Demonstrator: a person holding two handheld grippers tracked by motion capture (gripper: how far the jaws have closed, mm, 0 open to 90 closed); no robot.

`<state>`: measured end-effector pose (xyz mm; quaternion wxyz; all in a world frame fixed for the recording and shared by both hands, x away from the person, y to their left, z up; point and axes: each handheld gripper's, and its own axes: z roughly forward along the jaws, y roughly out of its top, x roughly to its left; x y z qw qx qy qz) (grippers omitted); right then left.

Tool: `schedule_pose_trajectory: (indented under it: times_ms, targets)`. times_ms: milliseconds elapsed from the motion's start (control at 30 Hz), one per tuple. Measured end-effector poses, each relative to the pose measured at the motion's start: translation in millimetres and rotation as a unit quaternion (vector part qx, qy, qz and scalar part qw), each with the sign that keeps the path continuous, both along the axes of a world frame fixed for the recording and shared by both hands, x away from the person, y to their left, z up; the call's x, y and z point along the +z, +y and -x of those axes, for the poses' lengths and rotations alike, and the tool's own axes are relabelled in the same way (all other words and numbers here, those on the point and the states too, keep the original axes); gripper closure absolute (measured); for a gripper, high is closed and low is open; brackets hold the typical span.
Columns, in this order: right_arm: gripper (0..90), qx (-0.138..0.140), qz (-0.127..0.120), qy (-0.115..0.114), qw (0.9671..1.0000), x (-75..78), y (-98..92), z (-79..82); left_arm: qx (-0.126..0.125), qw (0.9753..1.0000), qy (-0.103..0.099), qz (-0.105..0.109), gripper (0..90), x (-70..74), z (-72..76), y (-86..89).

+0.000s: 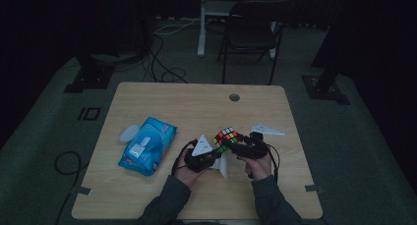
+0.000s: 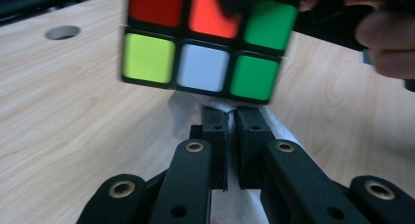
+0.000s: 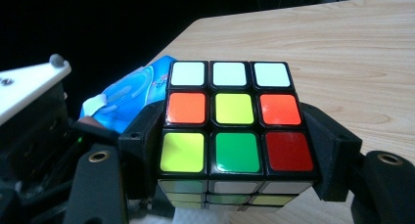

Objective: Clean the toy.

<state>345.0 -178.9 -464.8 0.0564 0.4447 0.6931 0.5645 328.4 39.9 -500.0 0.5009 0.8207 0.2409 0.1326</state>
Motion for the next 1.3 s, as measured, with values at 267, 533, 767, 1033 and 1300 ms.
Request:
schedule_pose_trajectory:
  times_ms: [267, 533, 767, 1033, 1300]
  targets:
    - [33.8, -0.002, 0.0, 0.001, 1.0, -1.0, -0.4, -0.6, -0.007, 1.0, 0.001, -0.001, 86.0, -1.8, 1.5, -4.4]
    - [33.9, -0.001, -0.002, 0.001, 1.0, 0.3, -2.5, -0.7, 0.026, 0.9996, -0.009, 0.009, 86.1, 5.6, -4.3, 11.1]
    - [33.9, 0.009, 0.0, -0.004, 0.9999, 4.3, -0.2, 1.5, 0.058, 0.998, -0.014, 0.021, 86.0, 9.1, -10.7, 21.9]
    - [33.9, 0.021, -0.006, 0.001, 0.9998, 5.2, 3.6, 2.9, 0.055, 0.9984, -0.009, 0.013, 86.0, 7.6, -17.8, 18.8]
    - [33.8, 0.023, -0.023, 0.008, 0.9994, 5.7, 3.7, 3.4, 0.034, 0.9994, -0.006, 0.005, 86.1, 1.5, -15.5, 0.1]
